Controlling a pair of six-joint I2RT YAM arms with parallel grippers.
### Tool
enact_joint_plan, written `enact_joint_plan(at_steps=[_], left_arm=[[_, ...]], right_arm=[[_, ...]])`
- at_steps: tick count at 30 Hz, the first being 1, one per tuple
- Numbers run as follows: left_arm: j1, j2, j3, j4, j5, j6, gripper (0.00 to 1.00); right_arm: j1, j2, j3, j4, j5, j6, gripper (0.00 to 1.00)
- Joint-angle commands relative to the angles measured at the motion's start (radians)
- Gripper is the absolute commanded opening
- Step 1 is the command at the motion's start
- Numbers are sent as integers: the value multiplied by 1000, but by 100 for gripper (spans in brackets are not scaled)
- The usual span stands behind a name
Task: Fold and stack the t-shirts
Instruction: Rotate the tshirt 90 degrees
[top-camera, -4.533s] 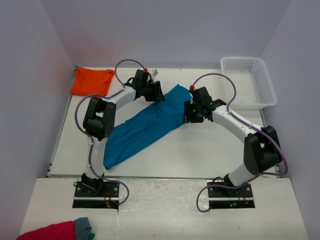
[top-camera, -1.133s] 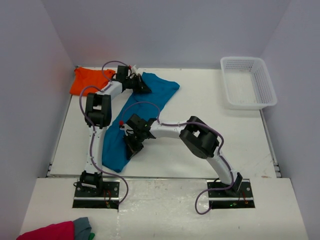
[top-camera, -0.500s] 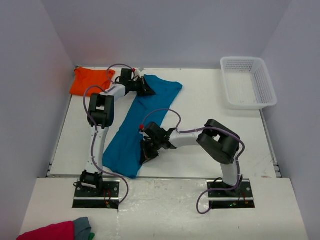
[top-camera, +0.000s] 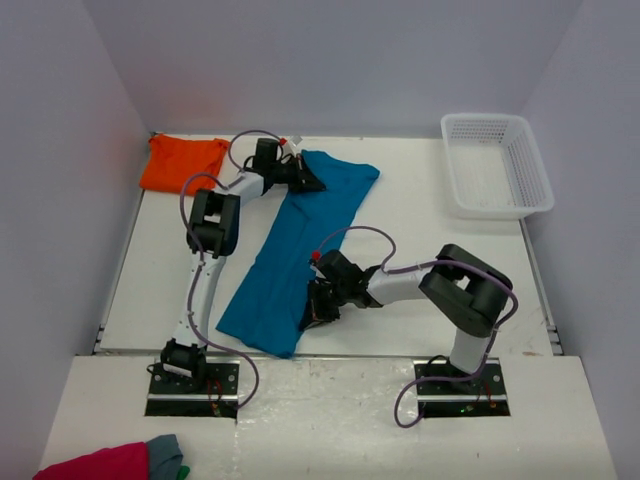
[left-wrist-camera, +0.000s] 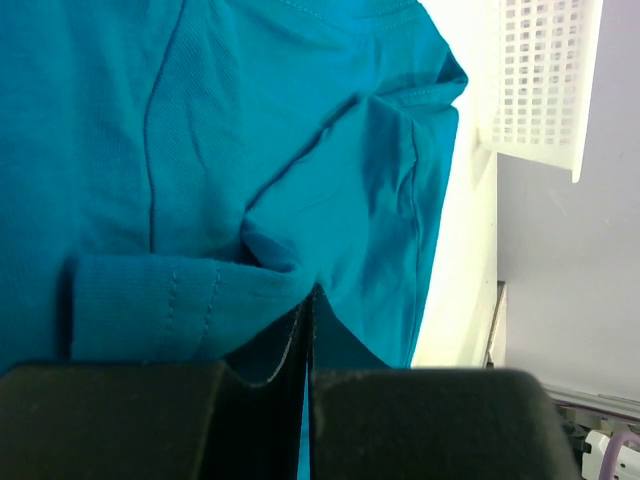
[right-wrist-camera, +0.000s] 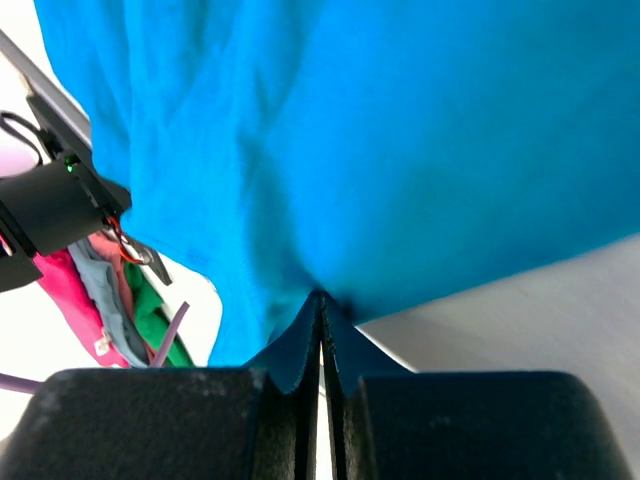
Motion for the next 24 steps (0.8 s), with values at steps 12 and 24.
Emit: enact_joint_plan(at_steps=[12,24], left_arm=[[6,106,113,101,-4,-92,0],[64,133,122,142,21,-118,0]], right_arm=[[-145,-159,-208,-367,393,25,0],[-211,-214,-221,-483,433,60,0]])
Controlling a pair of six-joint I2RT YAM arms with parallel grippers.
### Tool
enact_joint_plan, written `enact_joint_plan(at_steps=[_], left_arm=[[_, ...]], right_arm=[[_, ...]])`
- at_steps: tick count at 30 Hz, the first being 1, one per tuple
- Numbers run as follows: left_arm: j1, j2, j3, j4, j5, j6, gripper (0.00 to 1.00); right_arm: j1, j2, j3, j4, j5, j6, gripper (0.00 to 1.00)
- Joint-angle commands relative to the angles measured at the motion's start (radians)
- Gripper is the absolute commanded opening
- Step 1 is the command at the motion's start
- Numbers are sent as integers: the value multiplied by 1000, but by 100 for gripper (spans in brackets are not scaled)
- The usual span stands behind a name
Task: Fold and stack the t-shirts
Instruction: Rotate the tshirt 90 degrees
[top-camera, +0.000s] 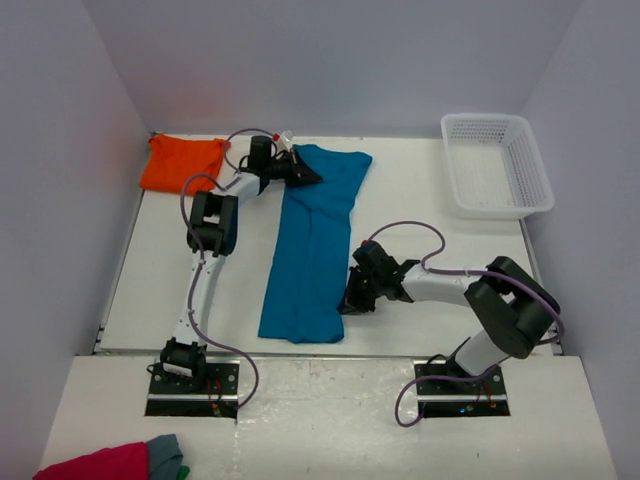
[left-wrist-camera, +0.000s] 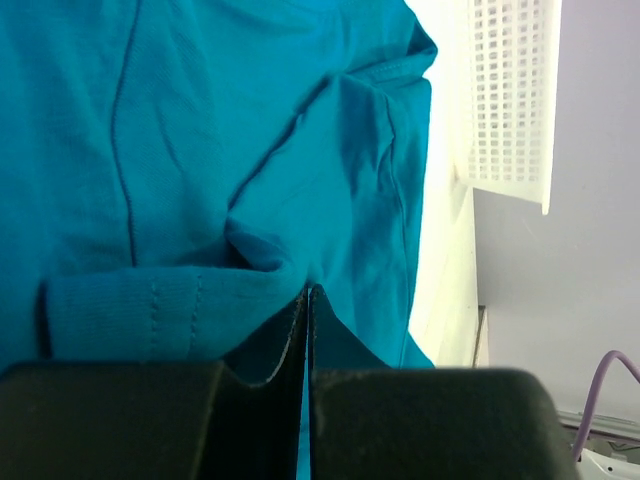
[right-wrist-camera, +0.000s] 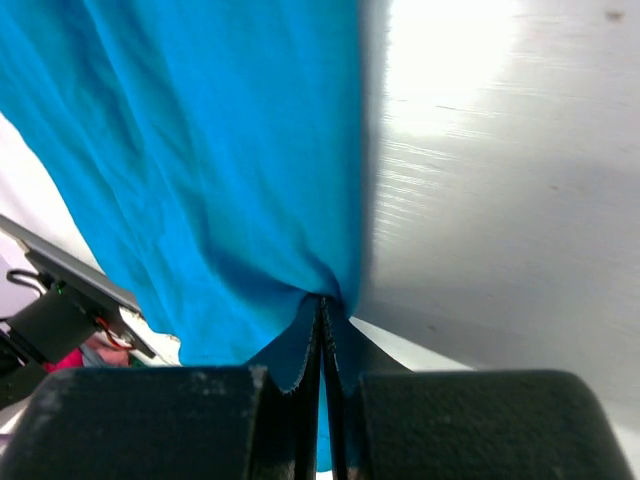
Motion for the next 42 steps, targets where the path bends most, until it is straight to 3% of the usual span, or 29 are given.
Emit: enact_joint_plan(at_steps=[1,11,19,26,33,36,42], left_arm=[[40,56,32,37,0,-11,0],[62,154,162,162,9,-149,0],[53,183,158,228,27,-192,0],[42,131,89,225,36,-157,0],[21,-31,23,218,66,-123,0],[13,-117,-15,188,61,-86,9],[-6,-303,-72,122,32,-11,40]], right_arm=[[-18,34,-69,-273,260,-10,0],[-18,-70,-140,-317,264,74,0],[-15,-72,-152,-288,237,51,0],[99,14,79,-334,269,-93,0],[154,55,296,-380,269,-234,16],[165,22,343,-419,306,-251,21],[180,-84,386,-509,386,-274,30]])
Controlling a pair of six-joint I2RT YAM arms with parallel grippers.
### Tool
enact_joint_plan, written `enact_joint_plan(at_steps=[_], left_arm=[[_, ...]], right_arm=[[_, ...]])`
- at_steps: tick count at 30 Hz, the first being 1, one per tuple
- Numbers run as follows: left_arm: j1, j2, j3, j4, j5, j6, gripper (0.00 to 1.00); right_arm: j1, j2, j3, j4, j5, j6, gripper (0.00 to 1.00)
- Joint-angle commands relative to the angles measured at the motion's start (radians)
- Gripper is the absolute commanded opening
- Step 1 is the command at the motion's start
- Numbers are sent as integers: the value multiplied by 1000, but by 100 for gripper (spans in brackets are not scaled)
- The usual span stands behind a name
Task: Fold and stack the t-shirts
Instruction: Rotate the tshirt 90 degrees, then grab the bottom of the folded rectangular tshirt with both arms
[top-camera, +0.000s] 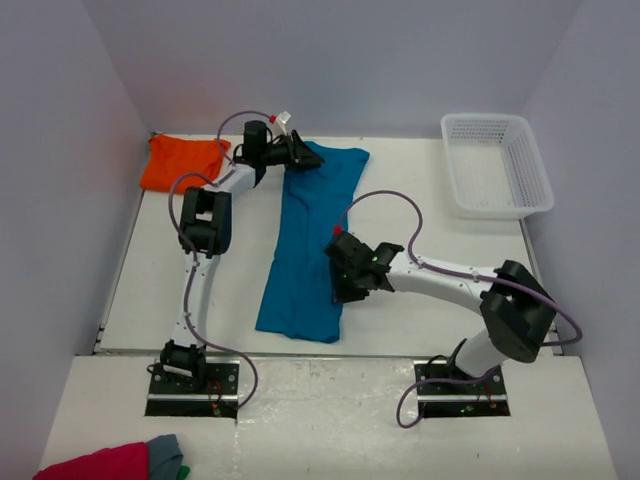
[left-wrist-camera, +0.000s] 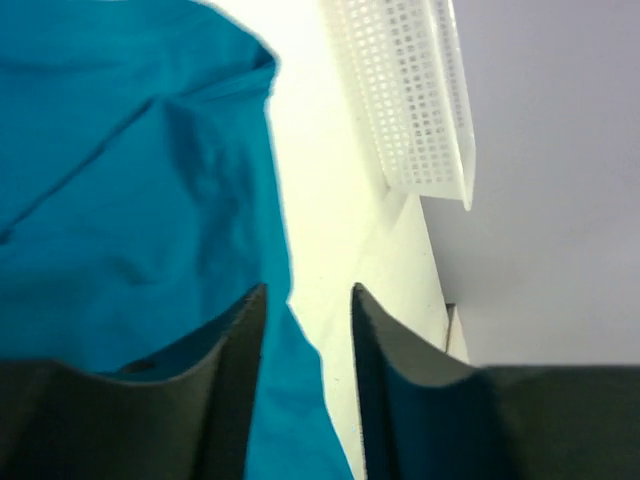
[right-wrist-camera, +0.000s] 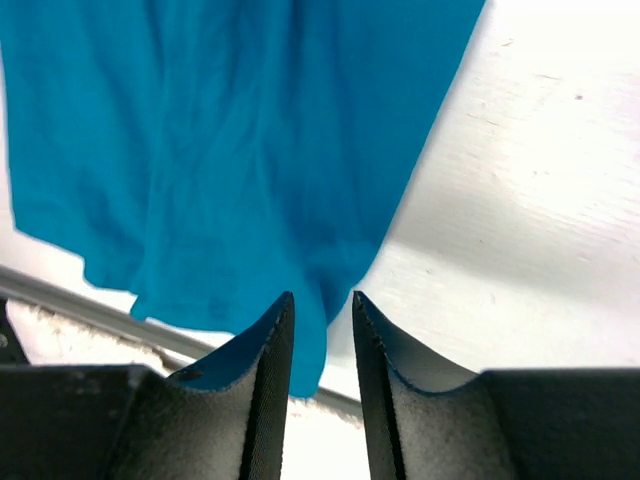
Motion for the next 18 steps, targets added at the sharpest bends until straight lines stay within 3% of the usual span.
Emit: enact_joint_plan(at_steps=[1,5,6,10,14,18], left_arm=[[-17,-205,-6,-48,-15,103,45],[-20,-386,-65,-244,-110,218,47],[-22,-428,-94,-300,-208,238,47],[-75,-656,-375,-505,-437,356,44],[-172,-923,-630,-604,-668,393,44],[-203,-1149,-921,-660,-764,389,45]], right_arm=[[9,-116,49,-92,82,-37,32],[9,-213,-13,-116,60,-9,33],[9,-233,-40,-99,37,0,33],[33,-335,-191,25,-85,23,34],[47,-499,-364,189,-161,83,43],[45,-622,-512,323,-203,149,48]])
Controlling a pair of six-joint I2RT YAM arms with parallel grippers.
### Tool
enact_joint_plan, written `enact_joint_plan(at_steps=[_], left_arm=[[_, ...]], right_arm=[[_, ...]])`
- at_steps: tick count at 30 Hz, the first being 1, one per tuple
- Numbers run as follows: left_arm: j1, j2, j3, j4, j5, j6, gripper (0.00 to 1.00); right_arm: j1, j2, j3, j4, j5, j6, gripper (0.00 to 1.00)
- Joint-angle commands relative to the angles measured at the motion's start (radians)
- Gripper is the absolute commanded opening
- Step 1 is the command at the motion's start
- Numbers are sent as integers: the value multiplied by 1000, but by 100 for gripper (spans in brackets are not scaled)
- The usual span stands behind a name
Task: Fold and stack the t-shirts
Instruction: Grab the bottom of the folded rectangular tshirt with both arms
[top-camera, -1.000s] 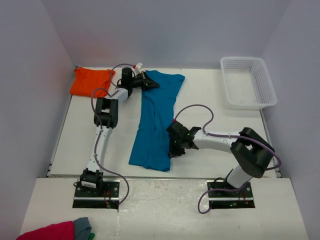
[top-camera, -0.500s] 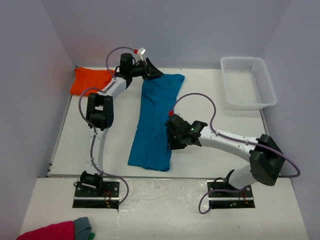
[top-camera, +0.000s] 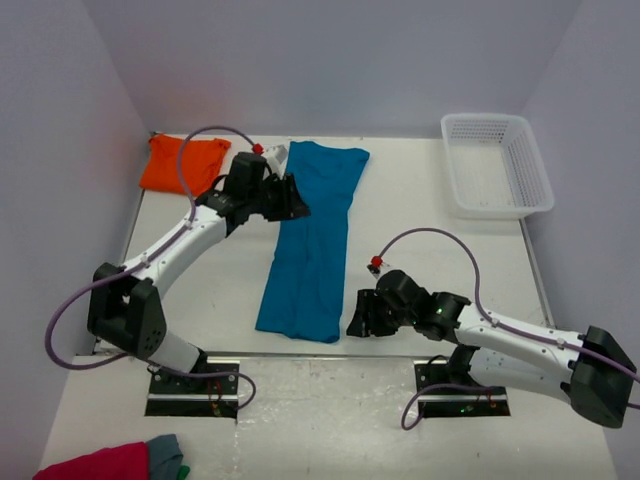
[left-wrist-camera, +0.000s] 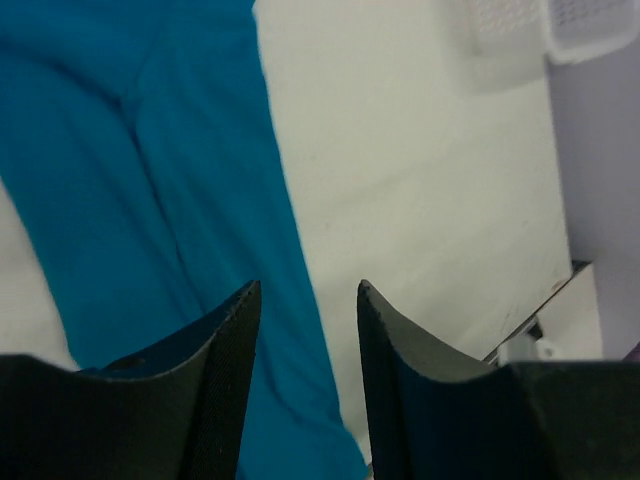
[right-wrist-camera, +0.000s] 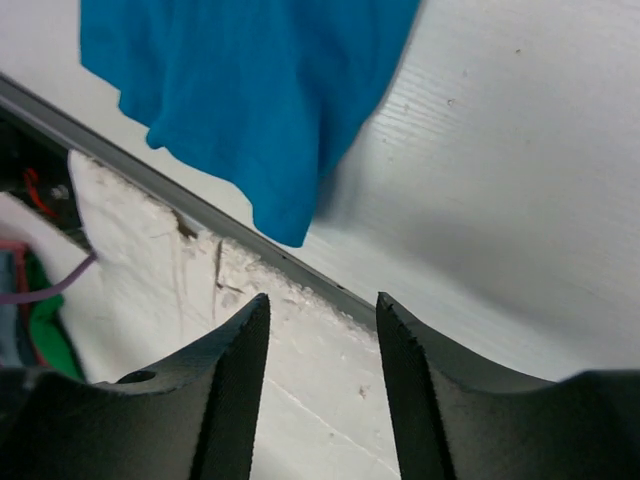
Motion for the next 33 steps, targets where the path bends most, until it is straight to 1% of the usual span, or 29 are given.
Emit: enact_joint_plan(at_steps=[1,2,3,4,5,6,7,9,14,21,29,33], left_arm=[[6,-162,-168,-163,-224,56,46],[9,-186,-186,-192,-242,57,47],[19,-212,-231,-222,-248,62,55],[29,-256,-260,-226,-245,62,57],[41,-273,-289,-227,-213,57,58],[65,-292,-352,-211,-185,59,58],[78,-314,-383,-198,-135,63,58],[102,-318,-445,-178,-104,70,58],[142,-305,-545,-129,-3,82,58],[174,-319,-590,-106,17,103,57],[196,-336,-605,-105,34,84,57],[197,-350,-615,-100,48,73,57]], right_arm=[[0,-87,-104,211,-68,92,50],[0,-94,-124,241,-73,100,51],[0,-95,-144,274,-94,112,52],[0,-91,-176,329,-100,123,54],[0,-80,-186,348,-108,147,54],[0,-65,-194,370,-110,155,54],[0,-33,-207,426,-128,167,54],[0,24,-217,460,-130,178,54],[0,96,-209,515,-117,181,55],[-1,161,-142,485,-105,158,55],[-3,283,-93,514,-128,166,54],[-3,288,-94,519,-130,178,52]])
